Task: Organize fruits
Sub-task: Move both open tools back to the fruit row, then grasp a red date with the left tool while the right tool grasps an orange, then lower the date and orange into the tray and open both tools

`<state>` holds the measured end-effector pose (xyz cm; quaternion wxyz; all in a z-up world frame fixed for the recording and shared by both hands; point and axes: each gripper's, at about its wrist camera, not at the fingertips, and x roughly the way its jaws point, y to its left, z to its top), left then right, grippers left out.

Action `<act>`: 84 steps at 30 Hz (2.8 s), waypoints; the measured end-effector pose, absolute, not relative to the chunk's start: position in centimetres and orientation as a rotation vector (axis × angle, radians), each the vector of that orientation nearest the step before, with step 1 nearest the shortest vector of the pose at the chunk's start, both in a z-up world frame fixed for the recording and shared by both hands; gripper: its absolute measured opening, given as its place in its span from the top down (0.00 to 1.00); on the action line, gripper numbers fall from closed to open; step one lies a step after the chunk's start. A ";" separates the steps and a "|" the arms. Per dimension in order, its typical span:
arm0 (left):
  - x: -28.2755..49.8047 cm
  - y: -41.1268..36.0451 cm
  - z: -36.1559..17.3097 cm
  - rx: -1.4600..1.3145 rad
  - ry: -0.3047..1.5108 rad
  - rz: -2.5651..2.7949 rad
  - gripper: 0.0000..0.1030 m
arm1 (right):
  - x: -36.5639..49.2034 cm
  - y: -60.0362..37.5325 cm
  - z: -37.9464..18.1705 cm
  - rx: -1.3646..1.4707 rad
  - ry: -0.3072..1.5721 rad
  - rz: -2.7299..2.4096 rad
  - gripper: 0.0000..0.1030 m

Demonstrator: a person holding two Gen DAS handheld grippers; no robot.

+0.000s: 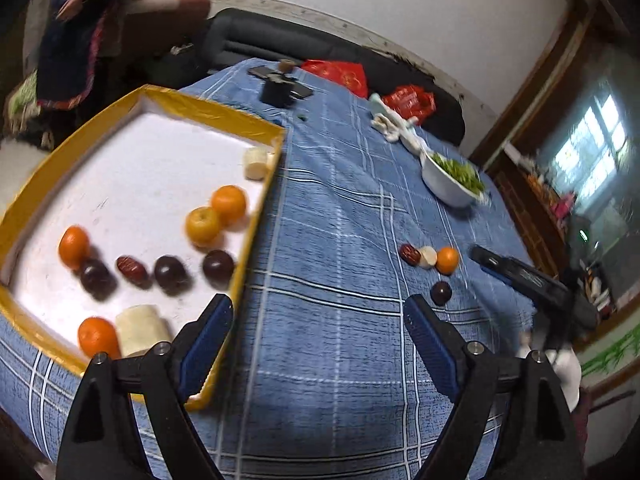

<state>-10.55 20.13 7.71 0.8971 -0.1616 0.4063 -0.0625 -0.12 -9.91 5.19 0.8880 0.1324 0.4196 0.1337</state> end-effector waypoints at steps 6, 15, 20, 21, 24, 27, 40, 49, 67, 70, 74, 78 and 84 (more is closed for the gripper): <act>-8.5 16.3 8.1 -0.217 0.818 -0.152 0.16 | 2.7 -9.0 2.6 0.230 0.899 0.274 0.43; -1.6 10.7 5.0 -0.140 0.885 -0.256 0.44 | 3.2 -8.5 1.1 0.205 0.915 0.301 0.61; 0.9 8.5 3.7 -0.108 0.901 -0.301 0.44 | 2.9 -9.2 1.6 0.221 0.901 0.283 0.62; 1.2 8.0 3.5 -0.091 0.901 -0.312 0.44 | 2.8 -9.4 1.9 0.219 0.888 0.272 0.62; 1.9 6.4 2.8 -0.014 0.889 -0.339 0.44 | 2.4 -10.2 2.5 0.235 0.869 0.264 0.61; 2.6 5.4 1.9 0.038 0.892 -0.354 0.44 | 2.3 -10.4 2.6 0.252 0.869 0.263 0.61; 3.4 4.4 0.8 0.025 0.904 -0.440 0.62 | 2.2 -10.5 2.4 0.282 0.872 0.265 0.61; 2.4 4.8 1.6 0.028 0.886 -0.403 0.72 | 2.4 -10.8 2.2 0.285 0.875 0.260 0.61; -10.2 23.7 9.3 -0.234 0.694 -0.019 0.72 | -0.5 -7.0 3.8 0.210 0.806 0.323 0.61; -11.4 28.2 9.3 -0.247 0.703 0.065 0.72 | -1.6 -4.7 4.9 0.193 0.802 0.375 0.61; -11.8 33.0 8.6 -0.251 0.743 0.157 0.72 | -2.7 -0.5 6.5 0.203 0.818 0.479 0.60; -11.5 36.5 7.1 -0.279 0.780 0.201 0.72 | -3.2 5.8 7.5 0.164 0.864 0.605 0.60; -11.2 39.1 5.3 -0.324 0.808 0.197 0.72 | -3.9 14.8 6.9 0.063 0.926 0.718 0.60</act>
